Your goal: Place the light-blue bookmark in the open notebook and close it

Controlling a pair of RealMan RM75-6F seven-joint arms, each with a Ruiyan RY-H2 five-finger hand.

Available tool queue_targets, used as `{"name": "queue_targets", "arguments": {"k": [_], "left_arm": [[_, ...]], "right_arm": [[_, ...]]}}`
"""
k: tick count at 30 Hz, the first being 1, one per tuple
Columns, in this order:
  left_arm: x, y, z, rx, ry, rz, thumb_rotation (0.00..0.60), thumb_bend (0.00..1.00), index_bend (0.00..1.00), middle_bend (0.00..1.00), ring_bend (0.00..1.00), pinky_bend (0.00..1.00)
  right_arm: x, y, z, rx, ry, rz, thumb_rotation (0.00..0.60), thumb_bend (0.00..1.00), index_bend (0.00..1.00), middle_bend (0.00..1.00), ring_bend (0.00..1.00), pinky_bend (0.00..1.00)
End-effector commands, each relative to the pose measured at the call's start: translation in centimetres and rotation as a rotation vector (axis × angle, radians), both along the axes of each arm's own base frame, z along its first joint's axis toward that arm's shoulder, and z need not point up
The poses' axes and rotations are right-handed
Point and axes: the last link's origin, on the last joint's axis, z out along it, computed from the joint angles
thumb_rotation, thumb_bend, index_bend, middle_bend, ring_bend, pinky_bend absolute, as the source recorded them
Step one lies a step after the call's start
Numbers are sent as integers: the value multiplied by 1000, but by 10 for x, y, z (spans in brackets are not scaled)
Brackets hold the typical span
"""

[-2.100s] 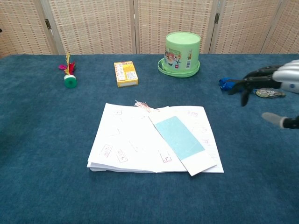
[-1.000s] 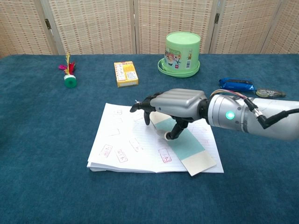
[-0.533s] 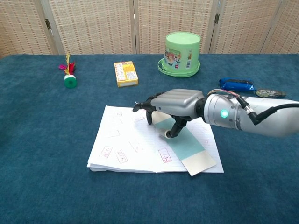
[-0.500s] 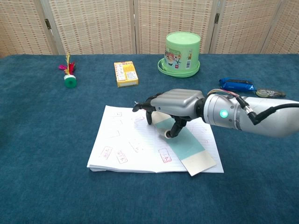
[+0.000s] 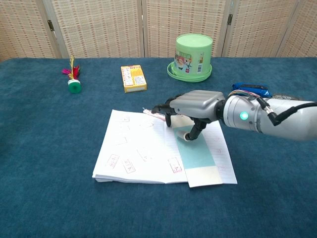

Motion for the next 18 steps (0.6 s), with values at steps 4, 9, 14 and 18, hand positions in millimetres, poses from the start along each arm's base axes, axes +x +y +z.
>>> {"name": "queue_targets", "arguments": {"k": [4,9,14,18], "left_arm": [[0,0,1,4,0,-1,600,270,130,72,97,163],[-1,0,4,13,-1,5,600,270,130,72,97,163],[1,-1,1,4,-12,7,600,270,130,72,97,163],[5,-2,-1,-8,-20,-4,600,270,130,72,97,163]], "right_arm": [[3,4,15,-33,-68,13,600,322,46,279,19,52],[-7,17,44,-62,-118,65,600,143,41,241,19,52],[-30,30,58,-73,-84,84,600,61,18,161,2,48],[-43,42,56,-59,-63,78,600,17,0,96,0,29]]}}
